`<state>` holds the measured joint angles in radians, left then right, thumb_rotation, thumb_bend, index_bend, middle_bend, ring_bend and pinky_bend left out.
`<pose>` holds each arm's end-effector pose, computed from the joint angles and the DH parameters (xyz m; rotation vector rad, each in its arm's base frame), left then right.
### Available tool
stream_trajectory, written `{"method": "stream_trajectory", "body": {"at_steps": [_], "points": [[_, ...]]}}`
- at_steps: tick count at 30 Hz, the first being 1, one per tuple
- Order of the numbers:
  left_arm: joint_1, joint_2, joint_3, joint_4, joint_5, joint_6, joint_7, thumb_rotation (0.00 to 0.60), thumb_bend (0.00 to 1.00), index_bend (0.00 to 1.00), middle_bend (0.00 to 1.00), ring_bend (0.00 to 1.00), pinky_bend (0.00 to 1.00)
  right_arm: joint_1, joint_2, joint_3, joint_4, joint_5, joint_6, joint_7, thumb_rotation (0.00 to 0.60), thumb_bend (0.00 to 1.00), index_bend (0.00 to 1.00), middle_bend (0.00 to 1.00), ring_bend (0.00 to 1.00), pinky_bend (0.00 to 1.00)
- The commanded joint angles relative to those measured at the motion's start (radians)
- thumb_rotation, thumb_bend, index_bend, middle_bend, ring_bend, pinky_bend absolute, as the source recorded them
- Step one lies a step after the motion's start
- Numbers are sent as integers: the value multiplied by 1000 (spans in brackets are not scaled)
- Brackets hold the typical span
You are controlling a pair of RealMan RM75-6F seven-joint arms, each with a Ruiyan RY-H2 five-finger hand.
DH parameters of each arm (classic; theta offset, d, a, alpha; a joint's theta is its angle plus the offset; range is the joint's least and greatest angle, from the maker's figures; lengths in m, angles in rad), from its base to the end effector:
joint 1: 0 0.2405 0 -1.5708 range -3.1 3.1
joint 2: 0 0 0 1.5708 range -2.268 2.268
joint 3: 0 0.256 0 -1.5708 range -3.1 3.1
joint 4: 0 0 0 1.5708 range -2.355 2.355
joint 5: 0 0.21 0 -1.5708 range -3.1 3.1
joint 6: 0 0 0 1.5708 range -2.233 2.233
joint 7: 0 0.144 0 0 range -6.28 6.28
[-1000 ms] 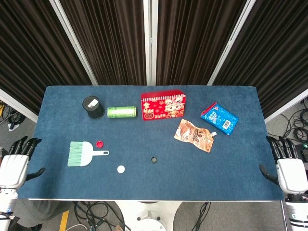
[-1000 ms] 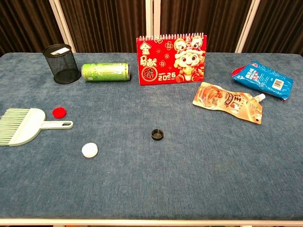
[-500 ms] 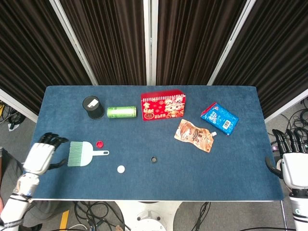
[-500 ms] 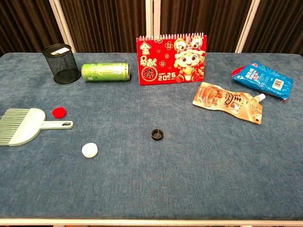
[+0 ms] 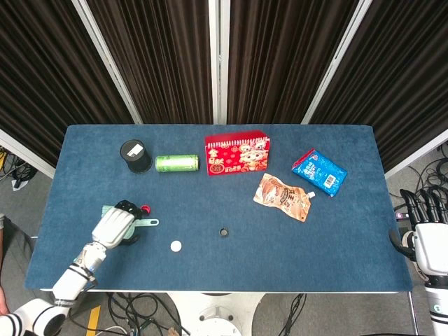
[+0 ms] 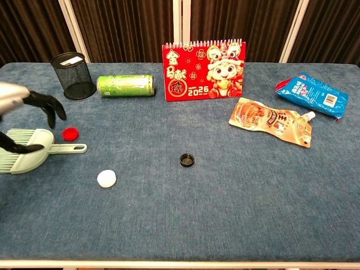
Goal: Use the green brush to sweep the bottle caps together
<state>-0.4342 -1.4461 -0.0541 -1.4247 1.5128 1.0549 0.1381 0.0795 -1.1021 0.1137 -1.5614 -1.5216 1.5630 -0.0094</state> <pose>-0.2454 0.2679 0.0106 -1.9016 -0.9157 -0.8642 -0.3096 -0.1920 0.1877 1.3383 -0.7333 0.9473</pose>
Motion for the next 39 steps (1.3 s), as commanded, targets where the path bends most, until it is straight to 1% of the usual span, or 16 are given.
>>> {"method": "stream_trajectory", "body": {"at_steps": [1,9,17,28,33,39], "points": [[-13,-39,3,36,-31,-20,40,600,277,328,413,288,232,-3,-1,0,4,-1,6,4,600,226,17,129,0,0],[-16,-92,10,91,-84,-32,92,600,285,328,413,287,232,-2,-8,2,16,6,3,18,600,226,17,129,0,0],[-15,-112,11,139,-120,-35,107,600,289,327,419,287,232,-4,-12,3,22,10,3,30,600,226,17,130,0,0],[-23,-140,10,198,-126,-27,84,600,288,326,407,287,231,-9,-13,5,21,20,6,32,600,226,16,131,0,0],[-34,-152,10,215,-137,-46,76,600,287,326,402,287,232,-13,-13,5,21,22,10,33,600,226,17,132,0,0],[-41,-147,23,203,-141,-68,73,600,288,326,403,287,231,-18,-15,6,23,24,16,37,600,226,17,134,0,0]]}}
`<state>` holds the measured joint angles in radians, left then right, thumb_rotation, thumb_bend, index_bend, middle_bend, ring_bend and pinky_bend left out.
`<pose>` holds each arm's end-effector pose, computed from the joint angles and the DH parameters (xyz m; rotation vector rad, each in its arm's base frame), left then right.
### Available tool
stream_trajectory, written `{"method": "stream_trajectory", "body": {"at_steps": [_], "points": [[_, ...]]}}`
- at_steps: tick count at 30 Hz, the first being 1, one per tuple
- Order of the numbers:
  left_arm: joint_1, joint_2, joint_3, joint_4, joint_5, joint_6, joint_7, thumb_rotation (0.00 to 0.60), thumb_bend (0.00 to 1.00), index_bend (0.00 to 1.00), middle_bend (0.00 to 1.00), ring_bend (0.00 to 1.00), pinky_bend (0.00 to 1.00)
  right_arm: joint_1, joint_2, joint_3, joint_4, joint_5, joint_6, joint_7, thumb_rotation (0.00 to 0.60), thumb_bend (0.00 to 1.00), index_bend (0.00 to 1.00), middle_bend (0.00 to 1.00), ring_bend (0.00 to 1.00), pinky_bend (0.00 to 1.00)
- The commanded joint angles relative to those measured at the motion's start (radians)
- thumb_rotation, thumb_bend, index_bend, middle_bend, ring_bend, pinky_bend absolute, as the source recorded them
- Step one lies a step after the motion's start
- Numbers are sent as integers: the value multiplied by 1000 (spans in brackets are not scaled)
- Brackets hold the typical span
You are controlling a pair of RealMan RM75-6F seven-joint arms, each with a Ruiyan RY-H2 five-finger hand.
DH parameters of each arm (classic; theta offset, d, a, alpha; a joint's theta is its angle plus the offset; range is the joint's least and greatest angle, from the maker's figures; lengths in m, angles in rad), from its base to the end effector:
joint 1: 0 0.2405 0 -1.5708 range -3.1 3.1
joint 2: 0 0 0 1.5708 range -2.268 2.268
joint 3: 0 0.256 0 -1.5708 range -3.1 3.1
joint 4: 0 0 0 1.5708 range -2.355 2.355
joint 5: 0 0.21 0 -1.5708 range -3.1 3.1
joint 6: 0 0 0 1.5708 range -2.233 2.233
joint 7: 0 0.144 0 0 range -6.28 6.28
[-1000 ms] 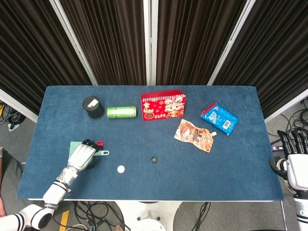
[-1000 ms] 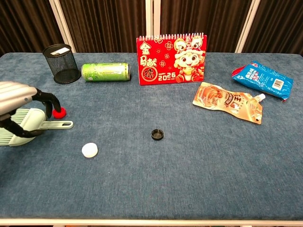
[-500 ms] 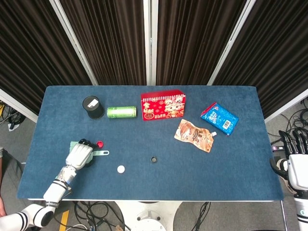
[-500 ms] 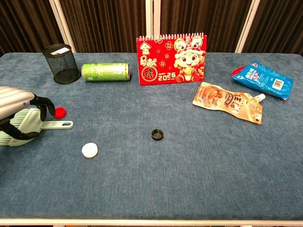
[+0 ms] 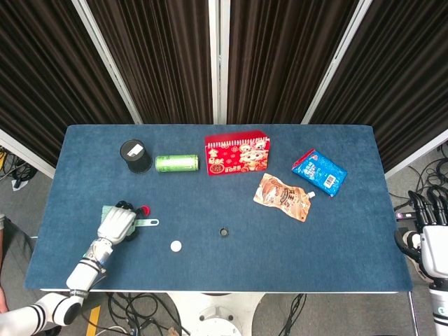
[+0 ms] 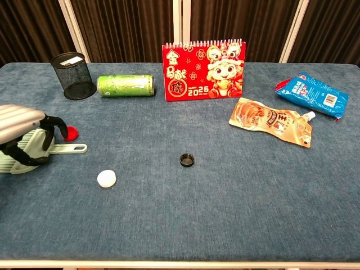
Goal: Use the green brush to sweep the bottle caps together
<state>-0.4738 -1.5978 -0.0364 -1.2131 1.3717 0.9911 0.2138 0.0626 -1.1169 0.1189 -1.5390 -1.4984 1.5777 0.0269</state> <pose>-0.2731 0.2834 -0.0274 -1.8766 -0.9206 -0.6846 -0.3176 -0.1876 0.1894 1.2893 -0.7581 0.9571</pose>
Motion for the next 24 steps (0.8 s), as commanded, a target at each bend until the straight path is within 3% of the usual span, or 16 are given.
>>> {"method": "stream_trajectory", "body": {"at_steps": [1,11,18,24], "points": [[0,8,7,-15,2,-2,-2,600,287,326,406,287,231,-2,-1,0,2,1,3,1,600,226,17,134,0,0],[15,80,38,-149,30,34,22,600,287,326,415,287,231,-9,-6,-1,10,2,8,11,600,226,17,136,0,0],[-1,62,-1,-110,6,39,7,600,291,315,398,287,231,-13,-8,0,17,3,13,22,600,226,17,137,0,0],[-19,41,-2,-76,-18,-1,15,600,291,315,392,287,231,-15,-9,3,22,9,12,29,600,226,17,138,0,0]]}}
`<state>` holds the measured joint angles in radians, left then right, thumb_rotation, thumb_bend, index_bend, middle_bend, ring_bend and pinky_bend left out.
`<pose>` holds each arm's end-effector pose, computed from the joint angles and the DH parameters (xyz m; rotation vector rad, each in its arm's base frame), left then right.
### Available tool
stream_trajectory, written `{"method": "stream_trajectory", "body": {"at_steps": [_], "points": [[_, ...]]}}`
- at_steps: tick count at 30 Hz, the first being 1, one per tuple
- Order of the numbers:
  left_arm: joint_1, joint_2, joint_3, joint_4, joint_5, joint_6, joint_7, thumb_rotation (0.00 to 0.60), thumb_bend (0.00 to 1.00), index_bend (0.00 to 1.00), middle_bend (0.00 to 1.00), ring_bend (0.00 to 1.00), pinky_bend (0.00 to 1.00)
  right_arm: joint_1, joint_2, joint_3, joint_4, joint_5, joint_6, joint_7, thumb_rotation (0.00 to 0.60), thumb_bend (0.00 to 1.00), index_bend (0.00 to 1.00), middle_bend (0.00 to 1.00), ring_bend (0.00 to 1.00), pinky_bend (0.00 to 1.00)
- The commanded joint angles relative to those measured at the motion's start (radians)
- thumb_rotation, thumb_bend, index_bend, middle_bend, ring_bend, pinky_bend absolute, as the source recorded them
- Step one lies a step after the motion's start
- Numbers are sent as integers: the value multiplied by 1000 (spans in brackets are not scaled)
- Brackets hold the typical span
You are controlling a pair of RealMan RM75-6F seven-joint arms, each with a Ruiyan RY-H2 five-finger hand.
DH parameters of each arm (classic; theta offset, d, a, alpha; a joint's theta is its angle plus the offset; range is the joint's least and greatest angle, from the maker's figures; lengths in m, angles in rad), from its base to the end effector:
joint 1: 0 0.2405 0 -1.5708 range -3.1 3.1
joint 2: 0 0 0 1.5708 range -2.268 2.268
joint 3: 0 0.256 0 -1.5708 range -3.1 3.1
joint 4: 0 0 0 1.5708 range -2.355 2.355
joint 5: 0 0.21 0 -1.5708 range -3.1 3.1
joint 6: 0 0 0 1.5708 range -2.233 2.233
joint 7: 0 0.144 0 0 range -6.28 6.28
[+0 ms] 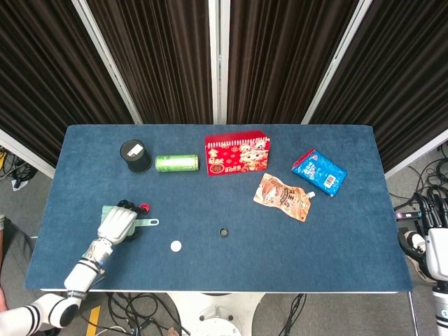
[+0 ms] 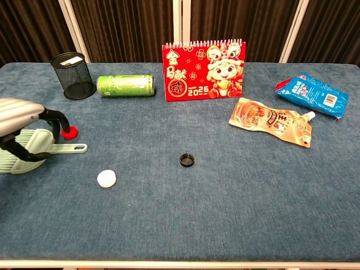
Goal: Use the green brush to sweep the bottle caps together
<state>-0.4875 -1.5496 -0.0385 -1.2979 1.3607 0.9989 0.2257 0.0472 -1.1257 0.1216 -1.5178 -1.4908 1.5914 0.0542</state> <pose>-0.2608 0.2840 -0.0176 -1.8829 -0.9271 -0.7181 -0.3237 -0.1829 0.1914 1.2609 -0.7669 0.9630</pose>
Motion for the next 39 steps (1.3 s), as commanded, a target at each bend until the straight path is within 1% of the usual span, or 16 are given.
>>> {"method": "stream_trajectory", "body": {"at_steps": [1,4,8,18,23,30,39], "points": [[-6,-12,1,13,-9,-13,2,600,290,315,391,287,230,1,-1,1,2,2,-3,2,600,226,17,138,0,0],[-9,-25,4,31,-19,-26,3,600,290,314,383,281,230,2,-1,2,3,5,-8,4,600,226,17,138,0,0],[-10,-32,7,34,-27,-33,5,600,290,313,356,245,230,3,-1,2,5,7,-11,5,600,226,17,139,0,0],[5,17,40,-53,0,-11,9,600,289,315,400,245,230,0,-3,1,6,8,-11,5,600,226,17,140,0,0],[1,2,39,-23,-12,-10,65,600,288,337,401,245,230,3,-4,2,5,3,-13,6,600,227,17,139,0,0],[4,-22,49,13,3,24,157,600,283,368,401,245,230,-3,-3,2,4,3,-4,5,600,227,17,139,0,0],[-2,-46,55,32,27,41,224,600,221,389,410,246,231,-8,-3,0,1,1,1,10,600,227,17,139,0,0]]}}
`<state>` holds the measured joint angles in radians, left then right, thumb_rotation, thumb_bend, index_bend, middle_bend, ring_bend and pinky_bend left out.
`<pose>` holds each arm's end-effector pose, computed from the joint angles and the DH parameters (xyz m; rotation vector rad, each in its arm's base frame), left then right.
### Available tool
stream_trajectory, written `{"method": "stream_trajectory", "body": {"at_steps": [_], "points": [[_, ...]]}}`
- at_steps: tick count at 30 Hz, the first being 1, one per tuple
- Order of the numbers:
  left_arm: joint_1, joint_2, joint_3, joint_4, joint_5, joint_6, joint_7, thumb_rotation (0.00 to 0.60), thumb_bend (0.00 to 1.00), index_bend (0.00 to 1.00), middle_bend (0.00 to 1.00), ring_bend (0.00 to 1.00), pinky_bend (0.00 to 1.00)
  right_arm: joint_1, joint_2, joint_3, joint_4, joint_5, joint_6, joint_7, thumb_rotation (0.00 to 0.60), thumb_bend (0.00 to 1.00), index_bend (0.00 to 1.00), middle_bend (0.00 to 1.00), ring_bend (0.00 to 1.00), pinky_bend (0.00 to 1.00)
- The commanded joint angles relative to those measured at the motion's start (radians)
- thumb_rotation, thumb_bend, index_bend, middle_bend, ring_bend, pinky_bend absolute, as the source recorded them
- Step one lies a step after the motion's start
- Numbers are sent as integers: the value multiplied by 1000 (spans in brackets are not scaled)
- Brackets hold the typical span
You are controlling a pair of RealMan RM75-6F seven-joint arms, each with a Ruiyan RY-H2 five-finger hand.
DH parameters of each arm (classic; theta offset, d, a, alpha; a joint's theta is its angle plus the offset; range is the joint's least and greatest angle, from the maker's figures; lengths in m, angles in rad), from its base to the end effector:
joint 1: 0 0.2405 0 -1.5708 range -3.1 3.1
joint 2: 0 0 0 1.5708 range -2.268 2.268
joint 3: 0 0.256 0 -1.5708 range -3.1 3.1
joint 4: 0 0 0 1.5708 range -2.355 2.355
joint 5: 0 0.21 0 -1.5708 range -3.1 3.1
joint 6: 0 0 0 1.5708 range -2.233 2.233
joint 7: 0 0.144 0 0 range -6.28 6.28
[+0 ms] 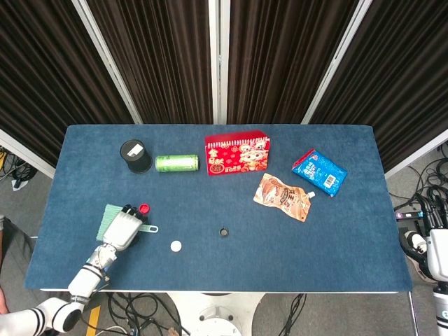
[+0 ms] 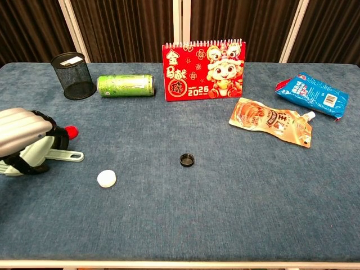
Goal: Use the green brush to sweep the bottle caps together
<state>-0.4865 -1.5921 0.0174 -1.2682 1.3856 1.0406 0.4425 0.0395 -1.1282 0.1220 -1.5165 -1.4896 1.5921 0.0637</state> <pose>-0.2601 0.2705 -0.0324 -1.9849 -0.6816 -0.5945 -0.3252 -0.1805 0.1910 1.2522 -0.7784 0.9653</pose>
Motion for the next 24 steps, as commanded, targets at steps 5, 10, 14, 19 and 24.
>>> {"method": "stream_trajectory", "body": {"at_steps": [5,10,14,19,24], "points": [[-11,-9,-4,4,5,-7,16,600,208,389,417,246,231,-4,0,-2,0,3,-1,4,600,226,17,140,0,0],[-19,-21,-6,19,9,-12,14,600,208,411,439,273,232,-5,1,-2,2,6,-3,8,600,226,17,141,0,0],[-19,-38,-6,48,18,-4,7,600,216,466,491,315,233,-6,2,-2,2,7,-5,11,600,226,17,141,0,0],[-18,-46,-3,71,23,-4,-11,600,230,503,521,338,233,-4,3,-1,0,7,-9,11,600,227,17,142,0,0],[-13,-54,2,90,43,14,-42,600,247,524,546,350,259,-5,2,-2,-1,7,-10,10,600,226,17,144,0,0]]}}
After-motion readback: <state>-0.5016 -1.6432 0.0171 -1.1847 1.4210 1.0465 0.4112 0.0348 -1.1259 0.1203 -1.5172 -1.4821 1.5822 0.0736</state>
